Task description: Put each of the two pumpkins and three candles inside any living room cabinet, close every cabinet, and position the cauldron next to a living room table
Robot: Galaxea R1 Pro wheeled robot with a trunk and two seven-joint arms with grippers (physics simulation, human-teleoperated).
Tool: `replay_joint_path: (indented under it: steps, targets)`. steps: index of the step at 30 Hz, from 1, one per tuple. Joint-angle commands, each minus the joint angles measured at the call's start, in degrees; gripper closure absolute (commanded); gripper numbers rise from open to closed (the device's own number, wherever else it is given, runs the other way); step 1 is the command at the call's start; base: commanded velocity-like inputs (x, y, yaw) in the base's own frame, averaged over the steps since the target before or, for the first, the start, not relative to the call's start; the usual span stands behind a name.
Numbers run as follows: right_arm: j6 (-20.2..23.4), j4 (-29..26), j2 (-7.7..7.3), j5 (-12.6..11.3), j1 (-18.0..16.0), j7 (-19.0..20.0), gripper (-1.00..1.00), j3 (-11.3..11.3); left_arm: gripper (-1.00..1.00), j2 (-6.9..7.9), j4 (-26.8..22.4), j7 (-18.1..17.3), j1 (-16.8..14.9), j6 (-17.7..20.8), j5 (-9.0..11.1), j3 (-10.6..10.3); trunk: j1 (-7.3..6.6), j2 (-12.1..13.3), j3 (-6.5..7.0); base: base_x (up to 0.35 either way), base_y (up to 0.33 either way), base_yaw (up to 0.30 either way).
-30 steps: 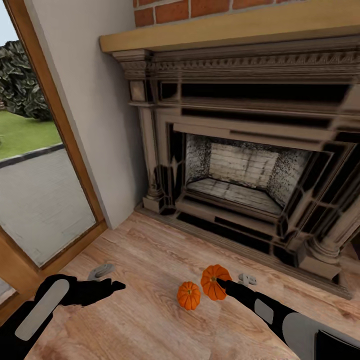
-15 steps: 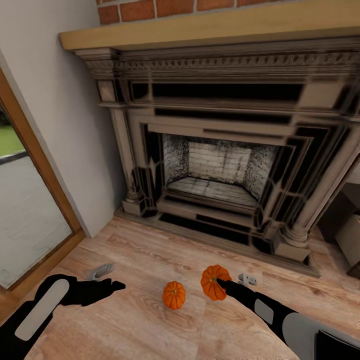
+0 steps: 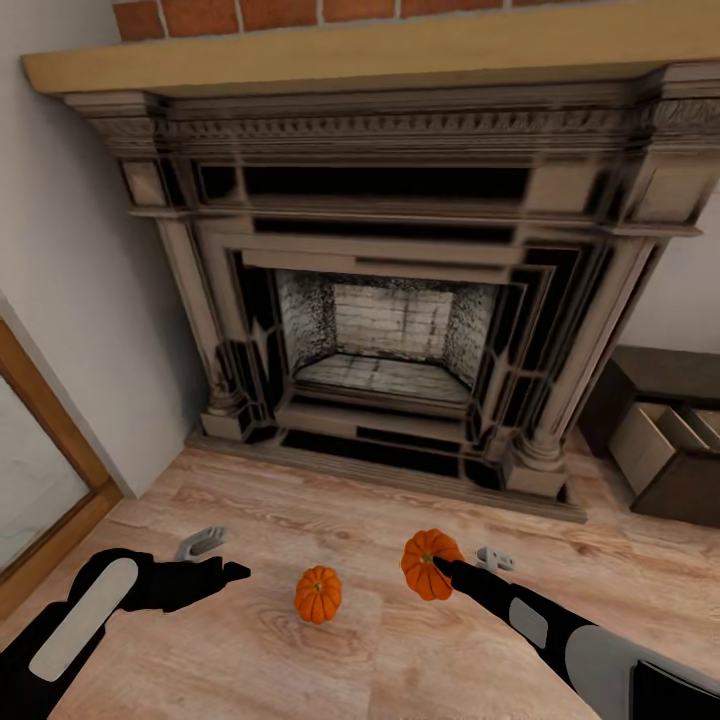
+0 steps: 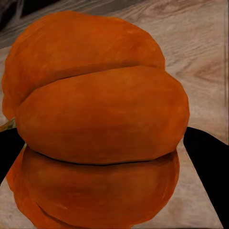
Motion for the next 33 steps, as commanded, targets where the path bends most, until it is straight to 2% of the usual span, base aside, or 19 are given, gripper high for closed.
replay_joint_path:
  steps: [1, 24, 33]
  targets:
    - [-0.2, -0.1, -0.02, -0.5, 0.0, 0.2, 1.0, 0.1, -1.0, 0.05, -0.1, 0.6, 0.0, 0.0, 0.6, -0.1, -0.01, 0.0, -0.05, 0.0, 0.0, -0.279]
    - [-0.3, -0.2, 0.0, -0.5, 0.0, 0.5, 1.0, 0.0, -1.0, 0.05, -0.1, 0.6, 0.0, 0.1, 0.6, -0.1, -0.01, 0.0, -0.05, -0.009, 0.002, -0.258]
    - [-0.4, -0.2, 0.01, -0.5, 0.0, 0.5, 1.0, 0.0, -1.0, 0.09, -0.1, 0.6, 0.0, 0.1, 0.6, 0.0, -0.01, 0.0, -0.05, -0.154, 0.174, -0.224]
